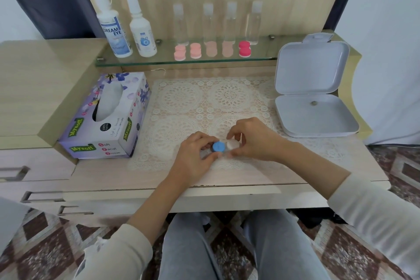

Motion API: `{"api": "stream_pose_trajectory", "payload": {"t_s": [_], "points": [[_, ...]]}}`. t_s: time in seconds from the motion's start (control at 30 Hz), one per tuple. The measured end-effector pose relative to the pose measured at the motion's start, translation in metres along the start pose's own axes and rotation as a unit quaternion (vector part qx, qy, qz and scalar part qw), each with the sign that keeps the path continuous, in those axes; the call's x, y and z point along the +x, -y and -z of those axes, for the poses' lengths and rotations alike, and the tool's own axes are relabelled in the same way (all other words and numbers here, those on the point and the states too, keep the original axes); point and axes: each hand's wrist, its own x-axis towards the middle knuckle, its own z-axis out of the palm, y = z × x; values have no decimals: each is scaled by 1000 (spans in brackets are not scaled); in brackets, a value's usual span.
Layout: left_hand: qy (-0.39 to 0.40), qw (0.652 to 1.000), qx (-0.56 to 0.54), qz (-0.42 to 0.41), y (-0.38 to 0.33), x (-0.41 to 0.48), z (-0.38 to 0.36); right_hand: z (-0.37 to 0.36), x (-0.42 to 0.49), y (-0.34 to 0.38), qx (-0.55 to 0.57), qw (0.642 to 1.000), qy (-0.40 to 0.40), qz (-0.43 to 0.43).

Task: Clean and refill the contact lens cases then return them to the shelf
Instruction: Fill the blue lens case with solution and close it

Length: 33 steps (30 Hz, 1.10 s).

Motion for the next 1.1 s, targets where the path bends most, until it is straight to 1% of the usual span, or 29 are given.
{"api": "stream_pose_trajectory", "payload": {"t_s": [0.13, 0.27, 0.43, 0.63, 0.77, 0.93, 1.0, 1.1], "points": [[-1, 1000, -6, -1, 0, 0, 0, 1, 0, -2, 1, 1000, 27, 12], [3, 1000, 4, -4, 1, 0, 0, 1, 0, -2, -23, 1000, 9, 0], [2, 1000, 3, -5, 1, 0, 0, 0, -1, -3, 3, 1000, 14, 22], [0, 1000, -6, 5, 0, 0, -1, -9, 3, -1, -52, 999, 15, -1], [3, 1000, -3, 7, 0, 1, -1, -6, 5, -2, -66, 998, 8, -18], [6, 1000, 2, -1, 1, 0, 0, -2, 1, -4, -10, 1000, 7, 14], [6, 1000, 5, -1, 1, 1, 0, -2, 1, -5, -8, 999, 9, 33], [4, 1000, 4, 4, 1, 1, -1, -5, 1, -5, -14, 999, -6, 38]]}}
